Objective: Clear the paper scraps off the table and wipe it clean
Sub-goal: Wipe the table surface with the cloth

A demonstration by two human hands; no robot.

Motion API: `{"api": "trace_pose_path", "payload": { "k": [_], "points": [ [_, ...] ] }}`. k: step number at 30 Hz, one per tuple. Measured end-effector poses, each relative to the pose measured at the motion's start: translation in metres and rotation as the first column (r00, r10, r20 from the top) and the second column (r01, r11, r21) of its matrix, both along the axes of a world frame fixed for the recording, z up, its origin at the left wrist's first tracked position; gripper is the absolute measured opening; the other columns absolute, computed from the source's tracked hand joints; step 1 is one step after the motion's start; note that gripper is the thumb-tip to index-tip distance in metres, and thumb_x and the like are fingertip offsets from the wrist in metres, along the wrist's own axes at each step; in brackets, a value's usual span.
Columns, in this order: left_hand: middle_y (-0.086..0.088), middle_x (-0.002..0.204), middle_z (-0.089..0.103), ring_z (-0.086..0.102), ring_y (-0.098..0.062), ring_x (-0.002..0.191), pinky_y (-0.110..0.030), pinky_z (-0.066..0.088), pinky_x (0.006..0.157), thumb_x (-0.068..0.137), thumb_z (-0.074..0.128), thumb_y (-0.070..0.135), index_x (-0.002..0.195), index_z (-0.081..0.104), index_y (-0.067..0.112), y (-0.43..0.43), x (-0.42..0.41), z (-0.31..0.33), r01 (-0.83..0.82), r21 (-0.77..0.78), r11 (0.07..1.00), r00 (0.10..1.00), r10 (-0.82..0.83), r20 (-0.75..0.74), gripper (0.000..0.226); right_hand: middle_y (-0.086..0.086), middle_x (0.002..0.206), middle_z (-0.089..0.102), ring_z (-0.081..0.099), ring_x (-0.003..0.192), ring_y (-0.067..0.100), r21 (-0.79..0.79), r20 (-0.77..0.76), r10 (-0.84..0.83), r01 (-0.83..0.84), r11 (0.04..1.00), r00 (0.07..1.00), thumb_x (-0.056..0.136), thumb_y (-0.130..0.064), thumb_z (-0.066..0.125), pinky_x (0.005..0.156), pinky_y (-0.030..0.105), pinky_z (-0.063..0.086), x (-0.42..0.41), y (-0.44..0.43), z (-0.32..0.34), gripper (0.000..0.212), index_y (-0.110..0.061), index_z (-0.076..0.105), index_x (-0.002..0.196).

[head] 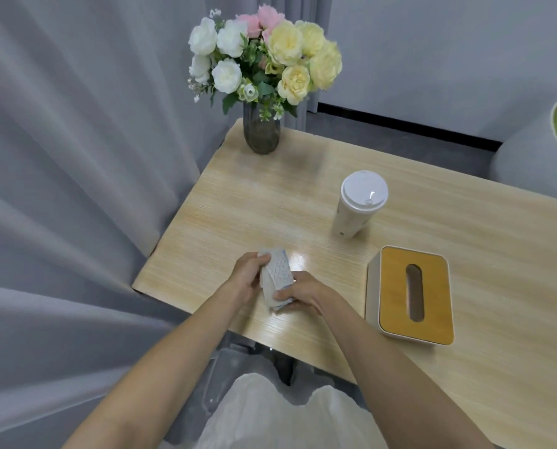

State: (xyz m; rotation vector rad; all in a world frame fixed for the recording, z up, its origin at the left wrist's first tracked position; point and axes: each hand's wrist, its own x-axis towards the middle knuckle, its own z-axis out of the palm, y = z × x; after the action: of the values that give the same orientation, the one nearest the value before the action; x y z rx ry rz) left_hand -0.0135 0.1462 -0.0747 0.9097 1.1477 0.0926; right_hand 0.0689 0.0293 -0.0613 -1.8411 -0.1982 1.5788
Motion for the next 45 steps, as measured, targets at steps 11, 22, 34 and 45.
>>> {"api": "trace_pose_path", "payload": {
  "k": [11,22,34,45],
  "points": [
    [-0.016,0.136,0.041,0.044,-0.028,0.124,-0.034,0.037,0.102,0.091,0.061,0.017,0.135,0.047,0.009,0.046,0.020,0.018,0.500,0.603,0.621,0.860,-0.279,-0.427,0.047,0.013,0.141,0.035,0.033,0.132,0.027,0.006,0.502,0.048,-0.060,0.998,0.863,0.084,-0.023,0.066,0.102,0.036,0.037,0.039,0.029,0.004,0.068,-0.017,0.032,0.143],
    [-0.010,0.149,0.035,0.035,-0.022,0.136,-0.031,0.031,0.106,0.094,0.056,0.032,0.146,0.032,0.011,0.139,0.077,0.021,0.398,0.614,0.682,0.917,-0.292,-0.270,0.061,0.009,0.153,0.024,0.025,0.140,0.025,0.187,0.602,-0.068,-0.058,0.981,0.796,0.079,-0.036,0.074,0.113,0.038,0.027,0.096,0.118,0.027,0.094,-0.015,0.015,0.150],
    [-0.008,0.160,0.006,0.005,-0.023,0.147,-0.037,0.009,0.117,0.090,0.053,0.051,0.152,0.006,0.011,0.256,0.146,-0.008,0.581,0.756,0.301,0.793,-0.417,-0.444,0.088,0.017,0.158,0.001,0.002,0.146,0.029,0.083,0.769,-0.022,-0.067,0.994,0.639,0.076,-0.034,0.077,0.117,0.039,0.012,0.160,0.225,-0.003,0.110,-0.012,0.000,0.151],
    [0.012,0.133,0.034,0.034,-0.003,0.124,0.002,0.028,0.091,0.098,0.049,0.016,0.146,0.018,0.008,0.278,0.191,-0.008,0.379,0.689,0.618,0.844,-0.535,0.016,0.057,0.008,0.118,0.059,0.049,0.099,0.011,0.328,0.632,-0.320,0.131,0.936,0.706,0.085,-0.024,0.069,0.078,0.014,0.036,0.188,0.272,-0.003,0.064,0.005,0.041,0.136]
  ]
}}
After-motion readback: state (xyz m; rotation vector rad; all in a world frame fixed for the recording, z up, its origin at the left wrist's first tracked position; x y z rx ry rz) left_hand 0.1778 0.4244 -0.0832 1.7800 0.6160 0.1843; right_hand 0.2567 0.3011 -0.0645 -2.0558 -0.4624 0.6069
